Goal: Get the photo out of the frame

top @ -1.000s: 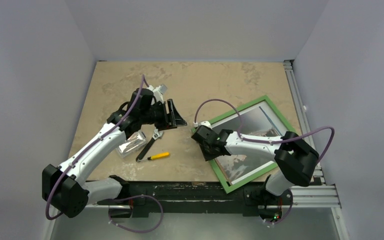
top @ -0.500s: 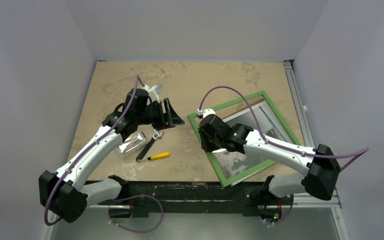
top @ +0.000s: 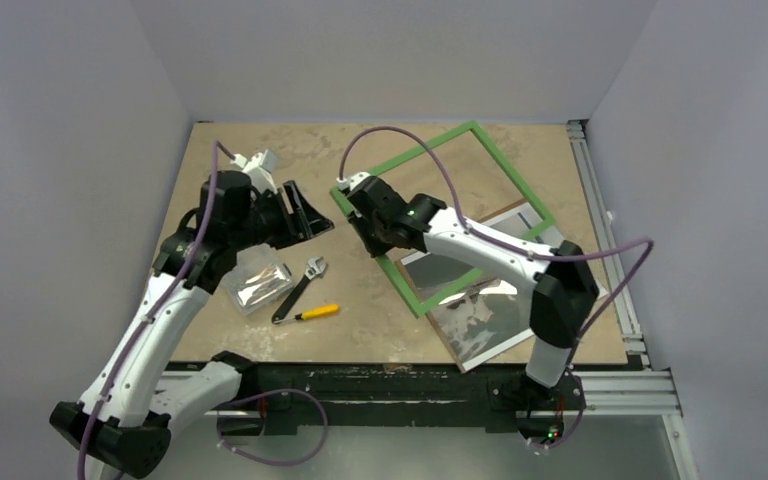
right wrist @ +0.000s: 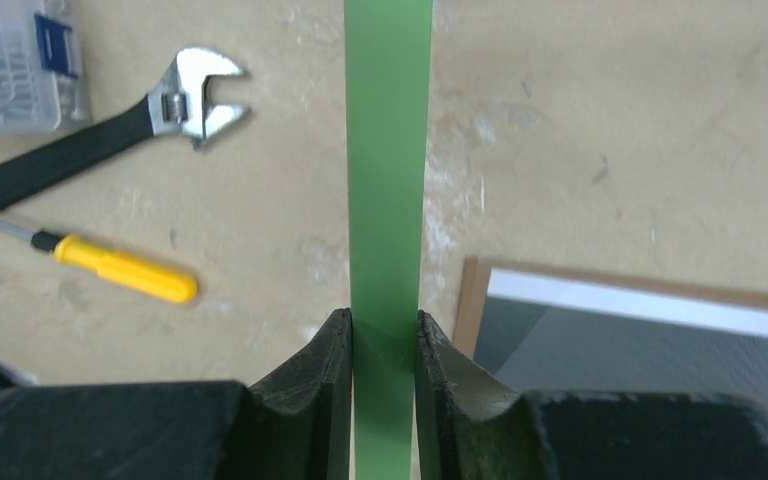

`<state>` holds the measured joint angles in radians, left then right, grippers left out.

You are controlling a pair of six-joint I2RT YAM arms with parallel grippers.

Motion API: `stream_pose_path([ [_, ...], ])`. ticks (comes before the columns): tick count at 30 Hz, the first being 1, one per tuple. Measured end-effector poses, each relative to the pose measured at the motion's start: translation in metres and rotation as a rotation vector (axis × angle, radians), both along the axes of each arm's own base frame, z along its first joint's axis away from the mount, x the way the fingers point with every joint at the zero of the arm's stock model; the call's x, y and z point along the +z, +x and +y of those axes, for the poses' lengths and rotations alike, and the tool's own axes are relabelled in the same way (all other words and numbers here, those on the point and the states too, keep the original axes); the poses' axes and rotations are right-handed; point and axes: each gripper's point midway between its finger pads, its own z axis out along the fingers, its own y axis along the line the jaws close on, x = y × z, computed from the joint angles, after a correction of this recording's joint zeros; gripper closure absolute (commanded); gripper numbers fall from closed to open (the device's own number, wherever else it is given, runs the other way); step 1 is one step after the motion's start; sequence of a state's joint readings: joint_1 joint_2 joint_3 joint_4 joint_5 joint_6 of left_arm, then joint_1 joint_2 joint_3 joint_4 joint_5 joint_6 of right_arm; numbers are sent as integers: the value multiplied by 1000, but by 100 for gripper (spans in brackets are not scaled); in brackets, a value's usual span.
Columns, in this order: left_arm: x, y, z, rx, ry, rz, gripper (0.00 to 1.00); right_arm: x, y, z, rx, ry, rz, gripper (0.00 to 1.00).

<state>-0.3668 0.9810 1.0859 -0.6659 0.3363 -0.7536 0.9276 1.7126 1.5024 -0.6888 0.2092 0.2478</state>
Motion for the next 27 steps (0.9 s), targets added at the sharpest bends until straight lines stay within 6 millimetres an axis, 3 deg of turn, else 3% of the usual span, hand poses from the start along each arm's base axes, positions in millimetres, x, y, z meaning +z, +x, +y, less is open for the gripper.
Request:
stream_pose_path([
  [6, 61, -1, 29, 68, 96, -180, 46, -33, 46, 52, 11, -36, -7, 100],
  [10, 75, -8, 44, 96, 154, -246, 46, -48, 73, 84, 7, -22, -29, 100],
  [18, 69, -2, 48, 99, 201, -238, 49, -54, 109, 130, -15, 65, -92, 100],
  [27, 34, 2, 37, 41, 228, -179, 49, -76, 130, 164, -38, 150, -112, 100],
])
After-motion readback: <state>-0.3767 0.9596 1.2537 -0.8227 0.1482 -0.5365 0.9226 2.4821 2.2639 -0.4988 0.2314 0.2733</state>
